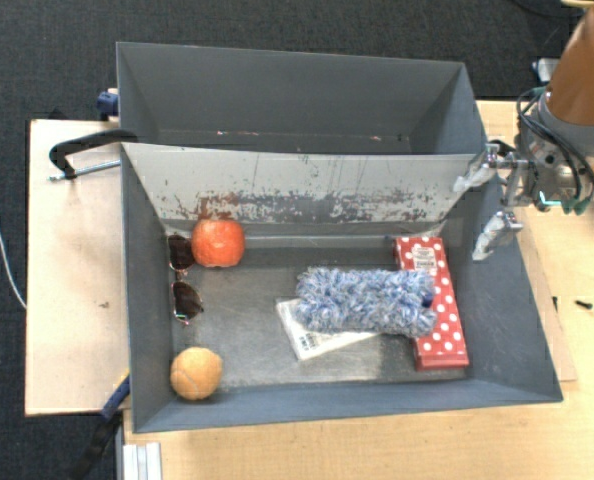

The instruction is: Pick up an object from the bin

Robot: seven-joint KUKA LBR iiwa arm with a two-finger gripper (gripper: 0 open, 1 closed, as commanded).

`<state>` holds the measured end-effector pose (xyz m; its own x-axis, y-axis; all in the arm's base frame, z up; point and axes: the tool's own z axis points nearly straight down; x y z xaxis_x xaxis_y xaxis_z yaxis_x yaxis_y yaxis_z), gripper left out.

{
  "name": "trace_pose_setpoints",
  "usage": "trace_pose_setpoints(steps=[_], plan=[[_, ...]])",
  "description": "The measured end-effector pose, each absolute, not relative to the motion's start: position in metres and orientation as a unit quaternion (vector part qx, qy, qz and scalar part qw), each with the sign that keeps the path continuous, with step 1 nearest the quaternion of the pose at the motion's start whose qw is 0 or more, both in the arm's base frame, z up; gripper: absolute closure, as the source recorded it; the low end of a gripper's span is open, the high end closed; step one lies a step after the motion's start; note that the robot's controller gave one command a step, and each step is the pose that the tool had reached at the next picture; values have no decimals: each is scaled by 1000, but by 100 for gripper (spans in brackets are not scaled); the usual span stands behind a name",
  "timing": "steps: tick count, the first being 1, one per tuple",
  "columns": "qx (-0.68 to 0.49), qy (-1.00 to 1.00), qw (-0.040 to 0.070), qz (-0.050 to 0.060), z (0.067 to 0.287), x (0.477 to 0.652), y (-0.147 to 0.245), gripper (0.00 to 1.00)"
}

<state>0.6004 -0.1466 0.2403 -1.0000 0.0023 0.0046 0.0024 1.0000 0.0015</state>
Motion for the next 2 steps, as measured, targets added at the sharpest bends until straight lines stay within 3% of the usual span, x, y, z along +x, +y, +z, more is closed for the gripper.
trace_pose_setpoints(steps=[1, 2], plan=[[0, -1000, -2, 0, 245, 602, -146, 0], [51, -999, -3, 0, 203, 582, -129, 0]])
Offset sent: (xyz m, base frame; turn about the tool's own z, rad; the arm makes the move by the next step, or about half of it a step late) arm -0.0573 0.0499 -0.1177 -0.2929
